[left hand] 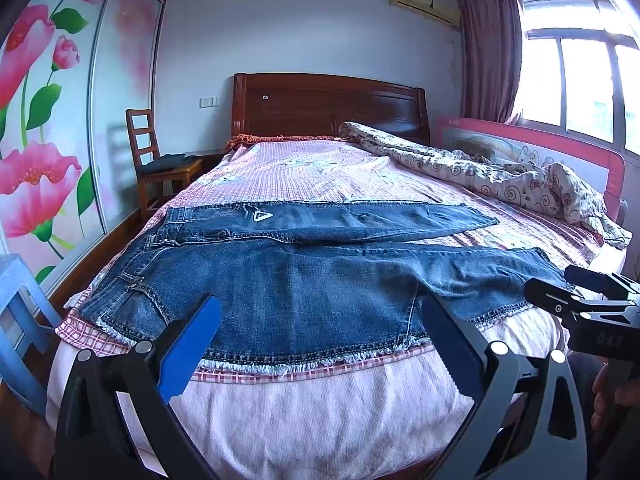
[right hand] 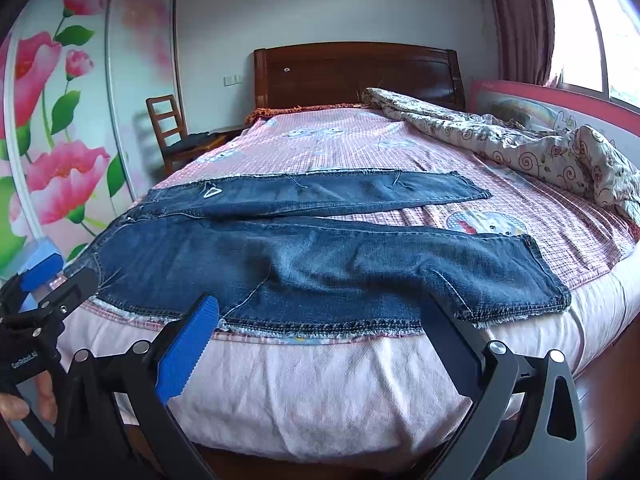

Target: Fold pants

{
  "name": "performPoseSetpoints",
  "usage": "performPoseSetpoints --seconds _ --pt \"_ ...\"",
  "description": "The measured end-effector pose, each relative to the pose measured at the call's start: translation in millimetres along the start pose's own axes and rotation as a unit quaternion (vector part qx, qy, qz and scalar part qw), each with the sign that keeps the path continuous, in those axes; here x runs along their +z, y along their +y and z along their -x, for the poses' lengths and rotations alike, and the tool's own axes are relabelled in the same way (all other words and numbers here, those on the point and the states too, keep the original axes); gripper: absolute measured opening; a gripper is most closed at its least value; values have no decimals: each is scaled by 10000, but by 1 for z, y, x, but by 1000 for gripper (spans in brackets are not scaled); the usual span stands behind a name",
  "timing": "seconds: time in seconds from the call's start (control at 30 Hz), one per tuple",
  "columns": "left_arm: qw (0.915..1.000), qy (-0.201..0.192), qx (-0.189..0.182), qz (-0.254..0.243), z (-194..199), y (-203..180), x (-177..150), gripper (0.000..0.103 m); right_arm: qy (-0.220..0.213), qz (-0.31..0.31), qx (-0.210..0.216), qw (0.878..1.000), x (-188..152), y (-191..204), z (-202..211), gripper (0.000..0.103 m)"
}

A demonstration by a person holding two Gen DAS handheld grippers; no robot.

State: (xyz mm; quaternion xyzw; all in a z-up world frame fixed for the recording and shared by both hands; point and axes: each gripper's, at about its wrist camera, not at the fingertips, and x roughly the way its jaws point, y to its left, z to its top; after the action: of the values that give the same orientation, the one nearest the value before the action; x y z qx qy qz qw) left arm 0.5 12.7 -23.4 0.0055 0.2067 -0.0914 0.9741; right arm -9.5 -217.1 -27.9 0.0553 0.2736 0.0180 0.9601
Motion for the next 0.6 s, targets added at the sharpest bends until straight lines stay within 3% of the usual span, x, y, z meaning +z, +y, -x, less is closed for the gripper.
performPoseSetpoints --seconds 0.6 --pt "10000 15 20 4 1 0 -1 100 24 -9 27 10000 0 -1 -1 100"
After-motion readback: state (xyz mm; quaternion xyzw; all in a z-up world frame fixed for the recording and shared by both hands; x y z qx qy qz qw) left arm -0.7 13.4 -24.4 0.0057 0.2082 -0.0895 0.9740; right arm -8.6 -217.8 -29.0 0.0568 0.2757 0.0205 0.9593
